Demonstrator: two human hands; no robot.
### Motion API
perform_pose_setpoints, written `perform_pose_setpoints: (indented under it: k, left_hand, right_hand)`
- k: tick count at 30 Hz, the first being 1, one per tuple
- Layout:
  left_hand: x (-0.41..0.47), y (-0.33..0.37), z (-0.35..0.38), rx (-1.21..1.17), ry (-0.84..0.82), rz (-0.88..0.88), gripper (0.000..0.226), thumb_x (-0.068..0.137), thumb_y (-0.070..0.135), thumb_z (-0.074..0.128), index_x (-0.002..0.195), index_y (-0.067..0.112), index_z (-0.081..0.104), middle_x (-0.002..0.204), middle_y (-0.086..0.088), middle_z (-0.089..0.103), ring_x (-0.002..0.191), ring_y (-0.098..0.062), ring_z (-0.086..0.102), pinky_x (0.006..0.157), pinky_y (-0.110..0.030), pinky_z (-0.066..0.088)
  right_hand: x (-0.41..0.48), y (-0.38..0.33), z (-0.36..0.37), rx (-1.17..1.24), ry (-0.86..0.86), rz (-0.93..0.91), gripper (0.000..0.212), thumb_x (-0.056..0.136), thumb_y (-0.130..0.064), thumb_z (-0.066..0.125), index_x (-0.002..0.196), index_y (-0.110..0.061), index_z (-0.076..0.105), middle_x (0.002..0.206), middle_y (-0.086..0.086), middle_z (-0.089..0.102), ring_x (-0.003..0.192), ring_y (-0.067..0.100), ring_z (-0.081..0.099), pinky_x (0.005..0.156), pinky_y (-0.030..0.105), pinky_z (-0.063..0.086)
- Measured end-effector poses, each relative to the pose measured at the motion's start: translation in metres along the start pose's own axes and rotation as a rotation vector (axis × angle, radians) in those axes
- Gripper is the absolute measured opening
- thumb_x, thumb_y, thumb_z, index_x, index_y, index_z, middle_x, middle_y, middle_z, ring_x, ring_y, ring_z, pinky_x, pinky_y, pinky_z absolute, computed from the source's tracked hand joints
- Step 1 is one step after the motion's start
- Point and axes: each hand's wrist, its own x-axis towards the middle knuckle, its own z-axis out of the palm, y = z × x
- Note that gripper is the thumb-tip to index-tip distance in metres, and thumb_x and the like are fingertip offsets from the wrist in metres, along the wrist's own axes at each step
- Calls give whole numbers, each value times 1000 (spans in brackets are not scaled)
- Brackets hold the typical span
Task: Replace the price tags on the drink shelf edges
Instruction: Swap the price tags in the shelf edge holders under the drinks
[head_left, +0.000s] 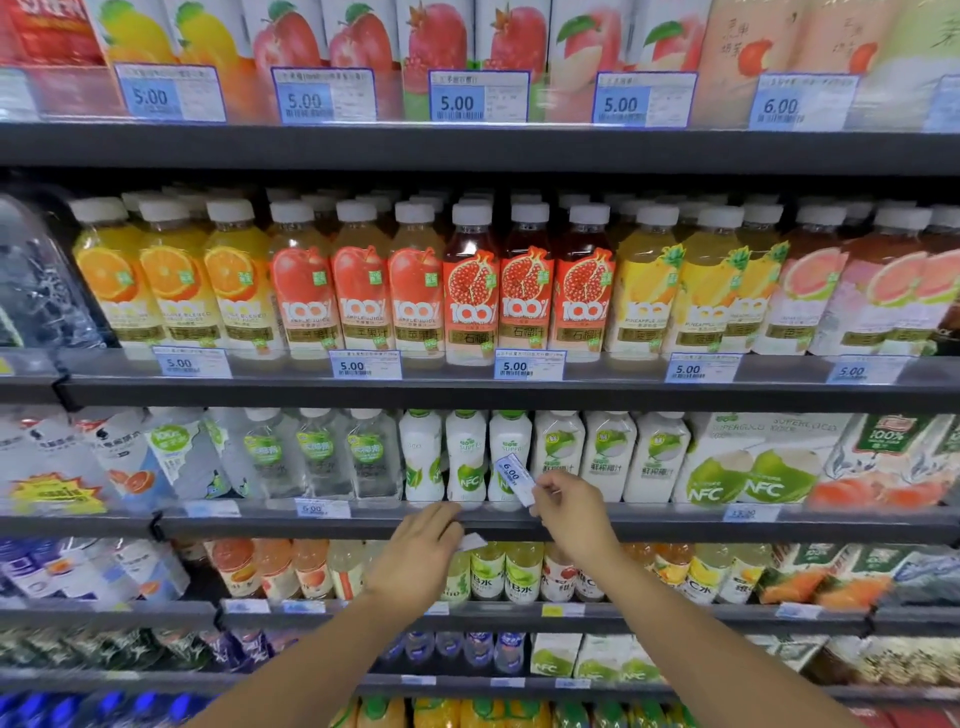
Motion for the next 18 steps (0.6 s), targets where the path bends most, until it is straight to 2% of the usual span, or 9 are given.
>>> perform_pose_setpoints:
  k: [4,8,9,11,14,16,18]
  left_hand:
    - [-8,0,11,52,-89,-34,45,62,8,86,101,18,67,151,-9,46,139,-27,44,109,-45,40]
    - [-9,2,22,88,-94,-31,48,72,-4,71,116,13,60,165,-8,11,152,-26,9,120,-49,19]
    - [-8,1,24,91,-77,-28,49,73,-5,69,117,12,58,165,-9,8,152,-27,6,121,-49,18]
    - [-6,2,25,74,-77,-41,51,69,-6,72,116,9,58,164,-13,17,151,-30,15,118,-48,25]
    - [-2,2,23,3,-73,-55,53,51,-1,83,99,9,62,142,-17,51,134,-35,47,101,-48,50]
    - [1,0,25,-53,-23,-28,47,57,-1,79,98,9,60,133,-15,53,127,-33,47,97,-47,51]
    - [4,-3,25,-96,35,0,40,65,-2,74,101,7,58,129,-14,54,123,-32,48,98,-45,49]
  right_hand:
    - [-3,-1,15,40,2,0,10,97,-18,55,92,-17,64,83,-2,72,72,-5,68,75,29,58]
    - [0,1,28,93,41,-5,10,97,-18,55,95,-17,65,83,-3,72,73,-2,68,76,29,58]
    - [1,2,31,98,39,-8,10,97,-18,55,96,-18,65,84,-3,72,74,-1,68,77,30,59]
    - [2,4,39,97,41,-20,9,97,-18,57,98,-19,65,83,-5,72,75,1,68,77,31,59]
    - [2,5,48,76,57,-77,10,96,-14,59,99,-18,68,84,-5,69,76,3,67,78,25,56]
    - [2,4,52,39,66,-123,12,95,-12,59,99,-14,71,87,-6,64,78,5,65,78,13,49]
    - [2,2,55,-17,65,-179,15,96,-13,59,102,-13,72,90,-8,62,79,6,63,78,9,46]
